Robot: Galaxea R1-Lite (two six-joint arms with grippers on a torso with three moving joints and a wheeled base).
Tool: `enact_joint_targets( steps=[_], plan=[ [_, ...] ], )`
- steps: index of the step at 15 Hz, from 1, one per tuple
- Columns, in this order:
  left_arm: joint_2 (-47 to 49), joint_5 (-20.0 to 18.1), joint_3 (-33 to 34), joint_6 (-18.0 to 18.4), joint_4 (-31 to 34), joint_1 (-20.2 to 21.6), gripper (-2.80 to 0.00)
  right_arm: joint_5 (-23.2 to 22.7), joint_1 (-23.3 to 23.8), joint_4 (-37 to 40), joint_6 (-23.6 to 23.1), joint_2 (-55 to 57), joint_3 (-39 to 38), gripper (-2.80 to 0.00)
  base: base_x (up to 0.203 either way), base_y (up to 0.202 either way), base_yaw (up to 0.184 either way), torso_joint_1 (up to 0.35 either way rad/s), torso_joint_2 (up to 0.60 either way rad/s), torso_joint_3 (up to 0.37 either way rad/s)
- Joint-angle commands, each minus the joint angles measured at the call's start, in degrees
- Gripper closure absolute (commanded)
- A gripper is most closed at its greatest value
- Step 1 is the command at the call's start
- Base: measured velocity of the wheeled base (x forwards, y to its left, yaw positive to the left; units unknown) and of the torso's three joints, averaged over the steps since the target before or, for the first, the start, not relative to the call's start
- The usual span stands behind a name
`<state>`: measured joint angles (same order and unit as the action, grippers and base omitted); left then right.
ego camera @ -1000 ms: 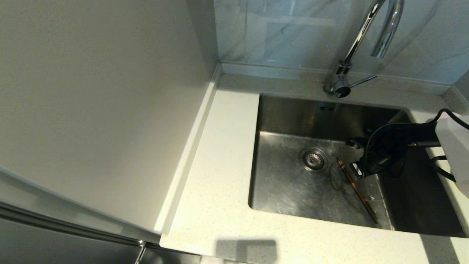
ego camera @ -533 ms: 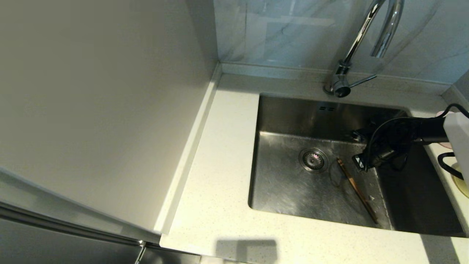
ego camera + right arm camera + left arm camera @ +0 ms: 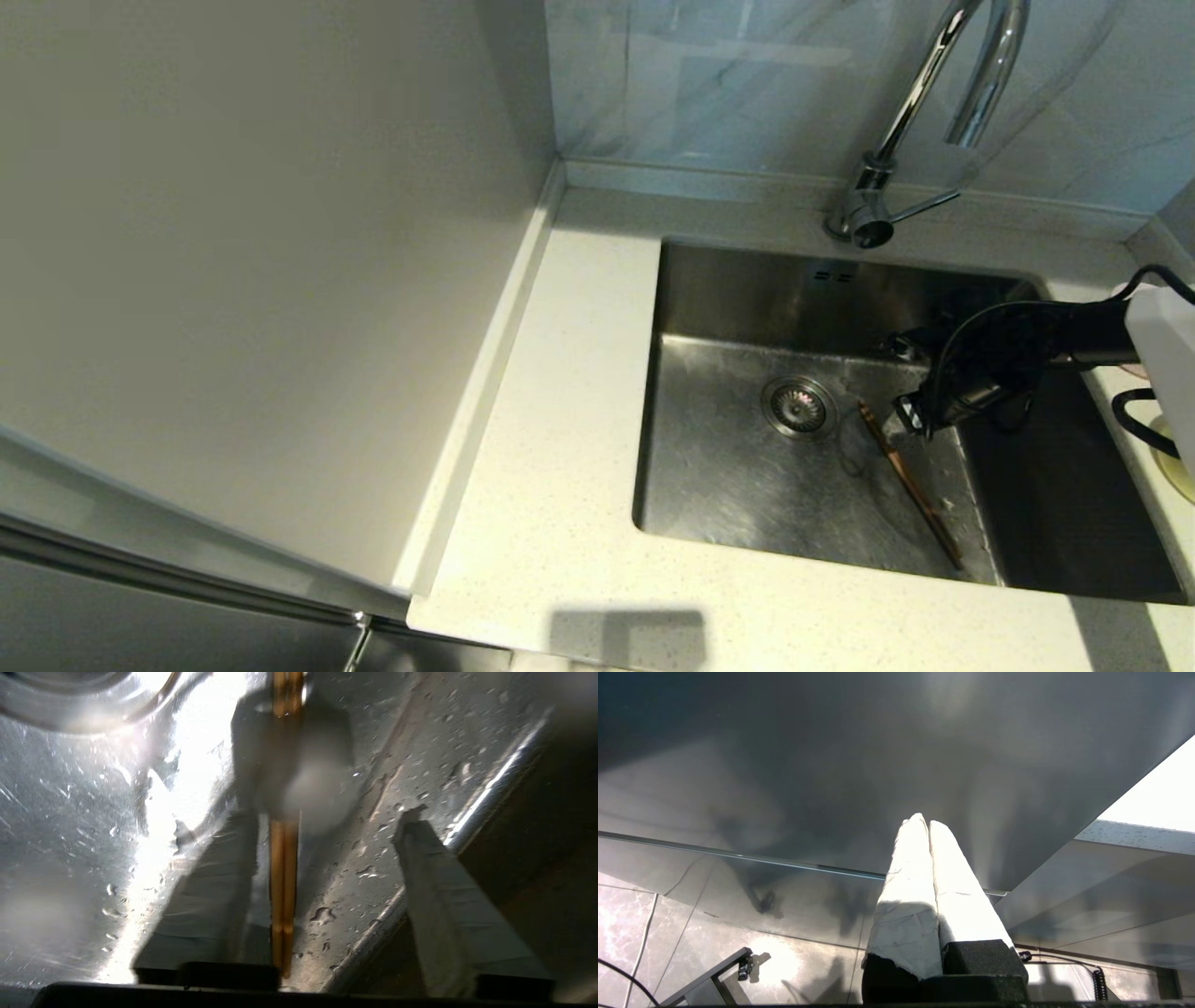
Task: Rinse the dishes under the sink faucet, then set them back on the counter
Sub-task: Place the chopsticks on the bowl
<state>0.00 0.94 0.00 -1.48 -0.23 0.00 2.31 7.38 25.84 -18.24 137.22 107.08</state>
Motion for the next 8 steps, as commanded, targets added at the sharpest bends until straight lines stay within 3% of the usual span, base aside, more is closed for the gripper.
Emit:
enact_joint_targets(
  steps=[1,8],
  plan=[
    [-0.2,0.0,0.0,0.0,0.0,0.0,0.00,-0.2,-0.1,0.1,-0.1,0.1,-0.7,-2.80,0.000,0.000,0.000,0.000,0.00,0.000],
    [-0.2,0.0,0.0,0.0,0.0,0.0,0.00,-0.3,-1.2,-0.1,-0.2,0.0,-2.8,-2.80,0.000,0.000,0.000,0.000,0.00,0.000]
  ],
)
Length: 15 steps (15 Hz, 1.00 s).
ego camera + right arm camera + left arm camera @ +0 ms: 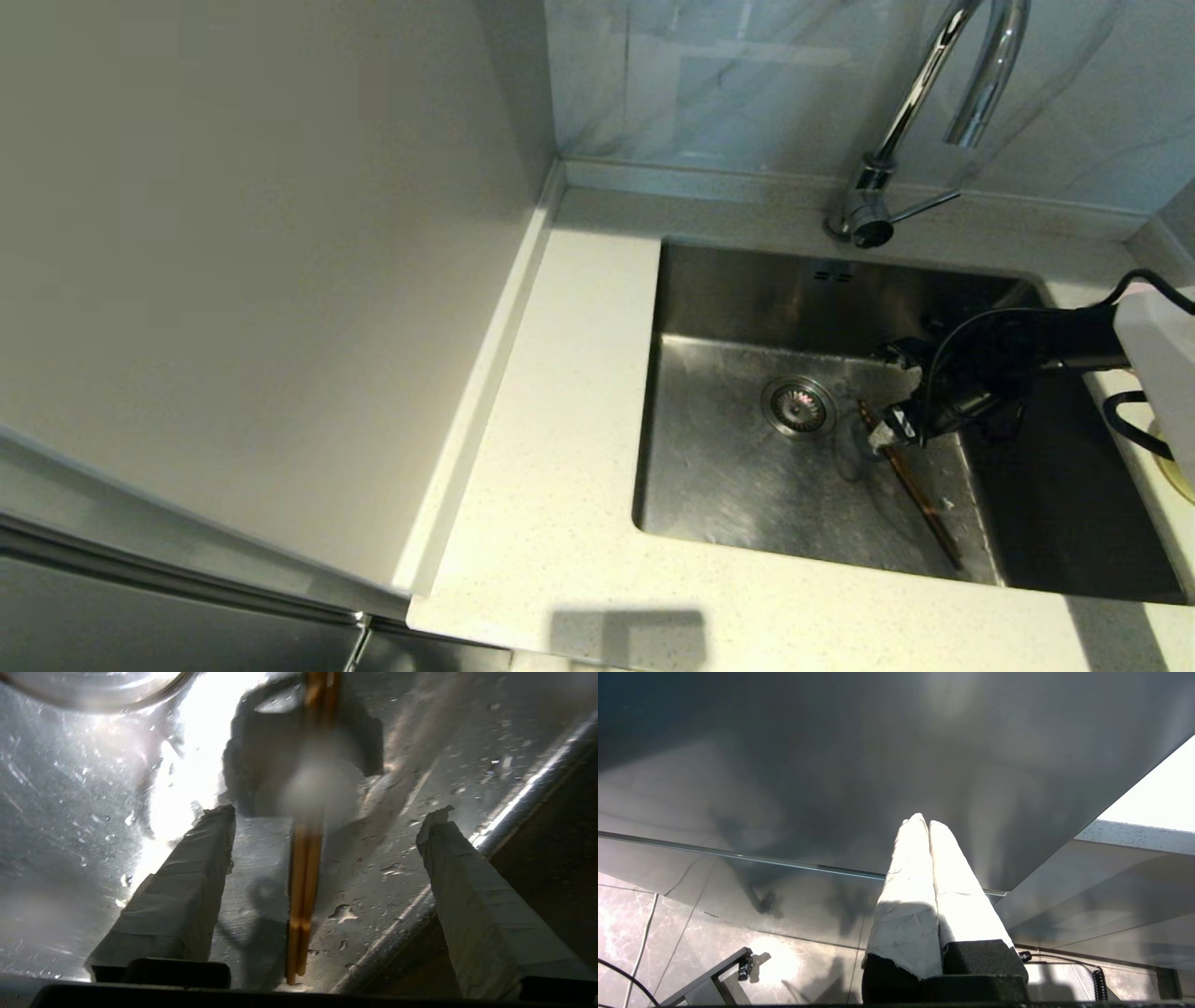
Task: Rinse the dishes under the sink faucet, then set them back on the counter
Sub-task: Place the chopsticks on the bowl
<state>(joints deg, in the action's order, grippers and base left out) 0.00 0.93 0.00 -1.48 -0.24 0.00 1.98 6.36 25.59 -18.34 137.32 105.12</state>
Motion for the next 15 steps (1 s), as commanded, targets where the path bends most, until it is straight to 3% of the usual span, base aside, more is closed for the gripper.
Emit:
enact_joint_targets(
  steps=[1,8,15],
  plan=[
    [-0.2,0.0,0.0,0.0,0.0,0.0,0.00,0.0,-0.3,0.1,-0.1,-0.2,-1.6,-2.80,0.000,0.000,0.000,0.000,0.00,0.000],
    [-0.2,0.0,0.0,0.0,0.0,0.0,0.00,0.4,-1.1,-4.9,-0.6,1.9,-3.1,-2.80,0.000,0.000,0.000,0.000,0.00,0.000],
    [-0.2,0.0,0.0,0.0,0.0,0.0,0.00,0.4,-1.0,-5.0,-0.6,3.7,-2.5,-2.80,0.000,0.000,0.000,0.000,0.00,0.000]
  ],
)
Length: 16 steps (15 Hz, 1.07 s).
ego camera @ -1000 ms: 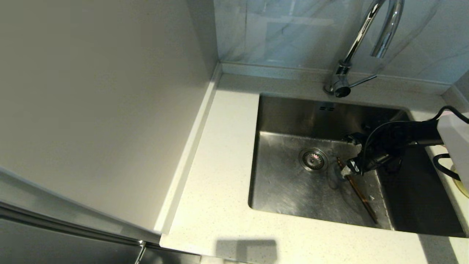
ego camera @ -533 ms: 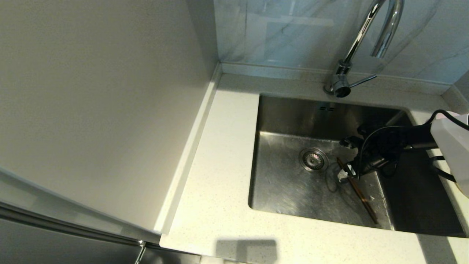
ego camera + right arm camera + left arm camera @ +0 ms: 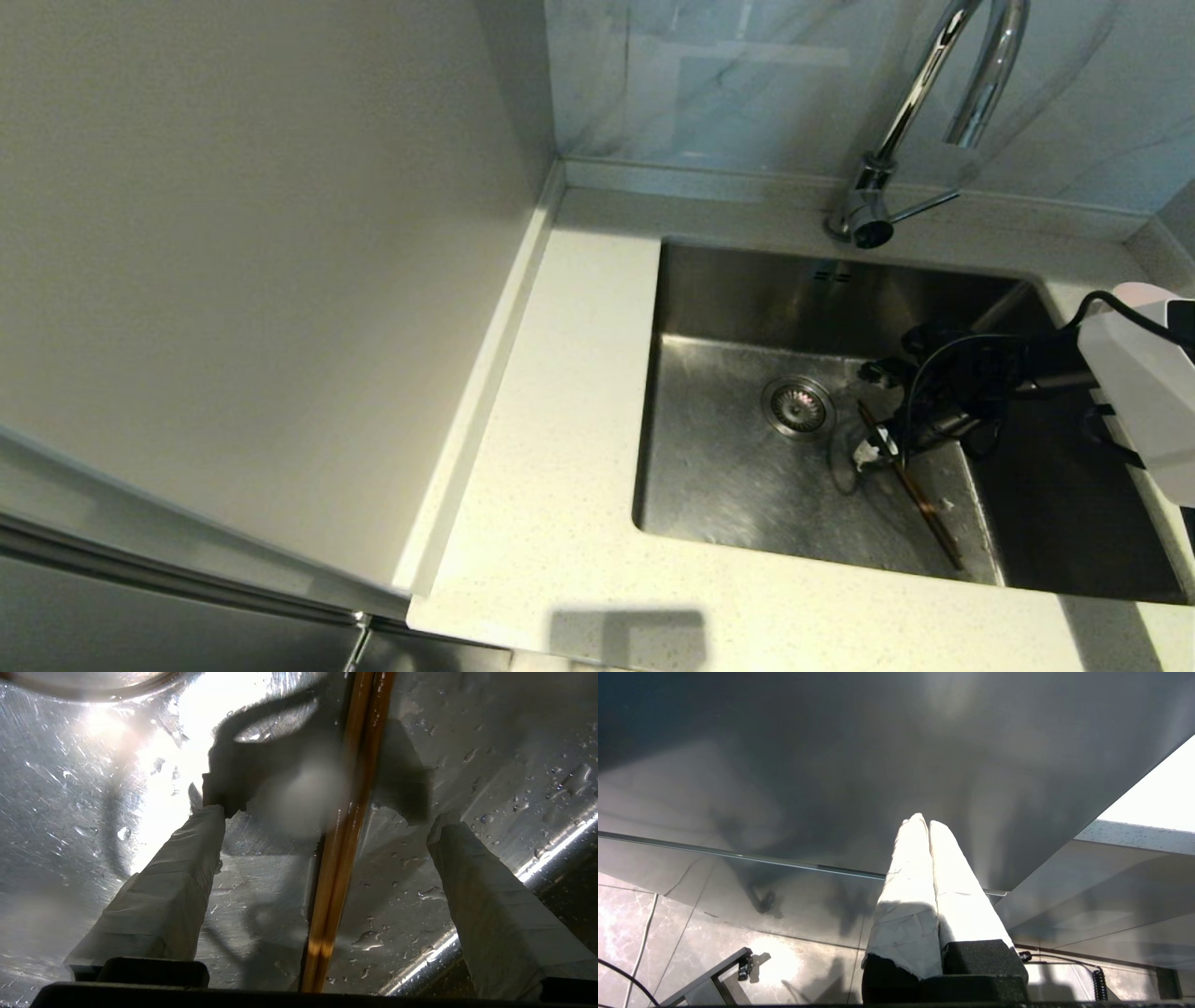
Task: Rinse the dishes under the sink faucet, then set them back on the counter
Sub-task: Place the chopsticks on the bowl
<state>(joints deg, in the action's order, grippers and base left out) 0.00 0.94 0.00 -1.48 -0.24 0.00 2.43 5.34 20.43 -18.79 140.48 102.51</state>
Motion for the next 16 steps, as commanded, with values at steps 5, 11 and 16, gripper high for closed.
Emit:
enact_joint_targets(
  steps=[5,11,16],
  plan=[
    [-0.2,0.0,0.0,0.0,0.0,0.0,0.00,-0.3,0.0,0.1,0.0,0.7,-0.3,-2.80,0.000,0.000,0.000,0.000,0.00,0.000],
    [-0.2,0.0,0.0,0.0,0.0,0.0,0.00,-0.1,0.2,0.2,0.0,0.9,-0.4,0.00,0.000,0.000,0.000,0.000,0.00,0.000],
    [-0.2,0.0,0.0,0.0,0.0,0.0,0.00,0.1,0.2,0.1,0.0,1.2,-0.4,0.00,0.000,0.000,0.000,0.000,0.00,0.000]
  ],
)
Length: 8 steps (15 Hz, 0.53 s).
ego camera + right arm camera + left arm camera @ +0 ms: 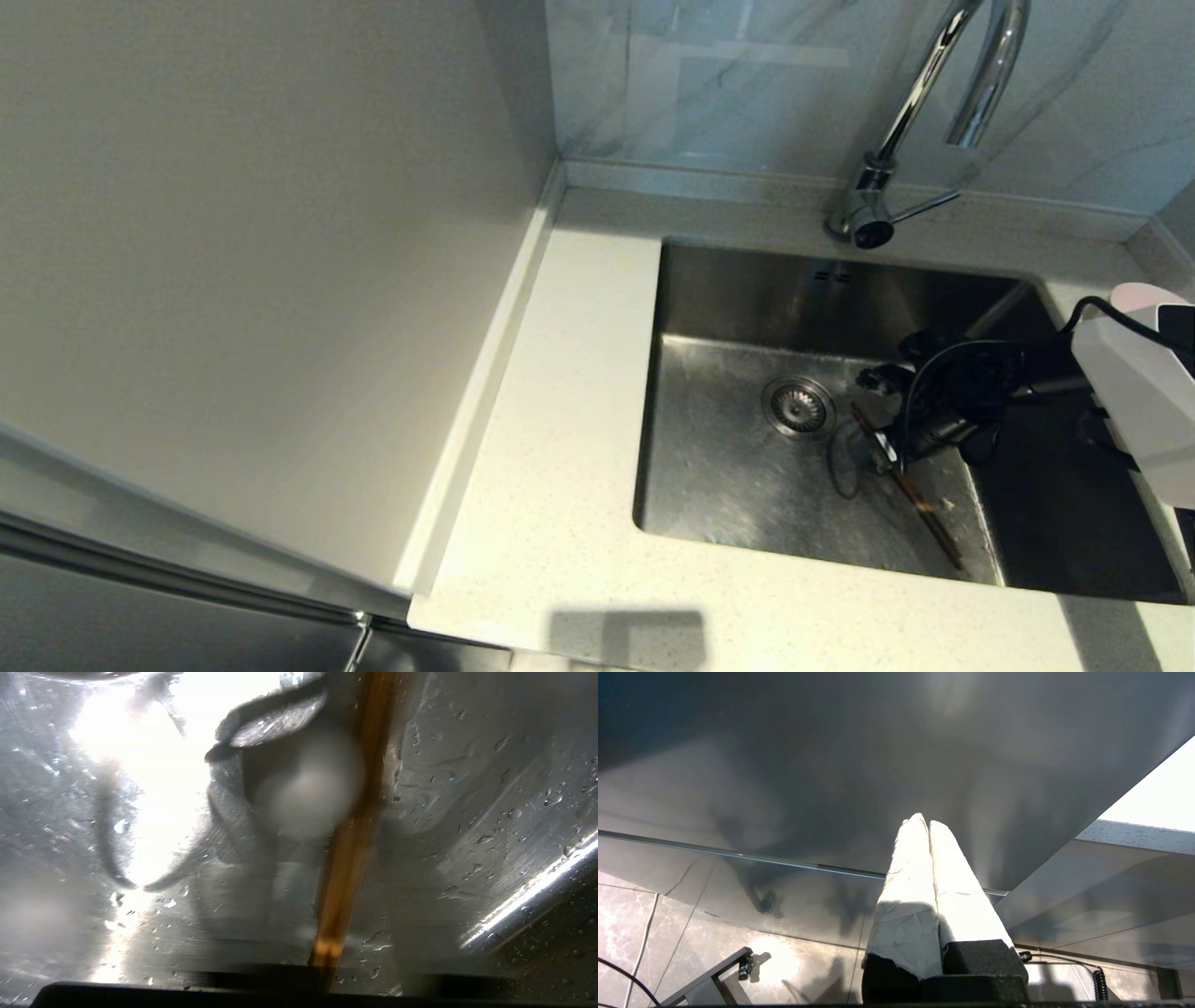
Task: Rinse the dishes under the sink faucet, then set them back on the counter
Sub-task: Place the chopsticks on the bowl
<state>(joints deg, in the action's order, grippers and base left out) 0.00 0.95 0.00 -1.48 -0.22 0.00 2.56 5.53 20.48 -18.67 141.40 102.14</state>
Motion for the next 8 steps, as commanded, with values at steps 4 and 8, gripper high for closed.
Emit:
enact_joint_targets(
  steps=[4,8],
  plan=[
    [-0.2,0.0,0.0,0.0,0.0,0.0,0.00,0.0,0.1,0.1,-0.1,0.2,0.3,0.00,0.000,0.000,0.000,0.000,0.00,0.000],
    [-0.2,0.0,0.0,0.0,0.0,0.0,0.00,0.1,1.1,-0.3,0.0,-0.6,0.6,0.00,0.000,0.000,0.000,0.000,0.00,0.000]
  ],
)
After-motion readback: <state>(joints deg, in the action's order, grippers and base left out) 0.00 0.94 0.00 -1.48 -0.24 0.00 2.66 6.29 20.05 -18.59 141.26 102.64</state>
